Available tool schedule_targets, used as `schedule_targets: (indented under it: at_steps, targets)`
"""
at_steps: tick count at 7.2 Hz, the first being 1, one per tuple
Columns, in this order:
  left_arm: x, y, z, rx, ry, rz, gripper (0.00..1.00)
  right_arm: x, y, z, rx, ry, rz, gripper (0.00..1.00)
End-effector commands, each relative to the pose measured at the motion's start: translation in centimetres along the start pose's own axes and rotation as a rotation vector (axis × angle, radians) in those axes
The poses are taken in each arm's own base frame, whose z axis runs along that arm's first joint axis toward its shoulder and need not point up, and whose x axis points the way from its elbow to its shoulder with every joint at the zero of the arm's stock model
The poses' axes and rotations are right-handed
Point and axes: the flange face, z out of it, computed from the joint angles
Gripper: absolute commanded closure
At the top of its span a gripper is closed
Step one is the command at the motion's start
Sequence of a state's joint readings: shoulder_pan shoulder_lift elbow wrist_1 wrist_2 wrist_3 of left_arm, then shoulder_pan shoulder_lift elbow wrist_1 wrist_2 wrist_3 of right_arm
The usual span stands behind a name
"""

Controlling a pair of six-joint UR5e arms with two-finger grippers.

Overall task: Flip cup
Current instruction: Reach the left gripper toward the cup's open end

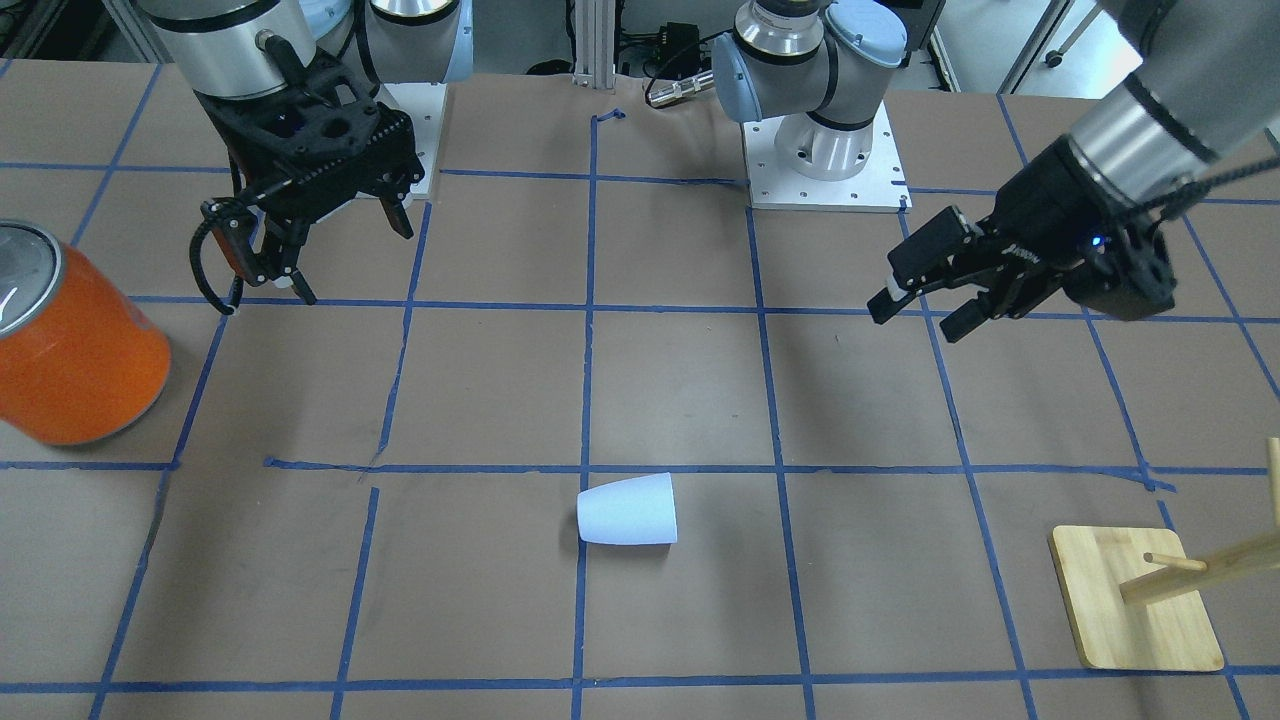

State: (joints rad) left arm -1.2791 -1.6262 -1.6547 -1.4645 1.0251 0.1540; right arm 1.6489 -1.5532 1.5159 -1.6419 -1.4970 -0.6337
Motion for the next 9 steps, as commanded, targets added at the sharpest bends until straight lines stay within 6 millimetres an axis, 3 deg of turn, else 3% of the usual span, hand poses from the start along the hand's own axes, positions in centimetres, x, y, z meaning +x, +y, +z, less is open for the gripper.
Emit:
schedule_targets:
  at_steps: [1,2,3,6,7,9]
  targets:
    - [-5.0,-2.4,9.7,-0.003,0.19,0.026,0.0,-0.7,1.0,-1.5,0.001,0.011,0.351,0.0]
    - [-6.6,-3.4,13.5,0.003,0.285,0.019,0.0,-0.7,1.8,-2.4,-0.009,0.071,0.492,0.0]
    - [-7.6,-3.8,16.7,-0.02,0.365,0.027,0.0,-0.6,2.3,-2.0,-0.041,0.096,0.559,0.0]
    - [-4.5,-3.0,26.2,-0.107,0.449,0.121,0.02,-1.3,2.6,-2.1,-0.026,0.102,0.687,0.0]
    - [-4.1,-2.5,28.7,-0.145,0.453,0.116,0.02,-1.3,2.6,-2.0,-0.022,0.094,0.688,0.0]
    - [-4.1,-2.6,31.2,-0.15,0.45,0.113,0.0,-1.3,2.5,-2.1,-0.013,0.095,0.686,0.0]
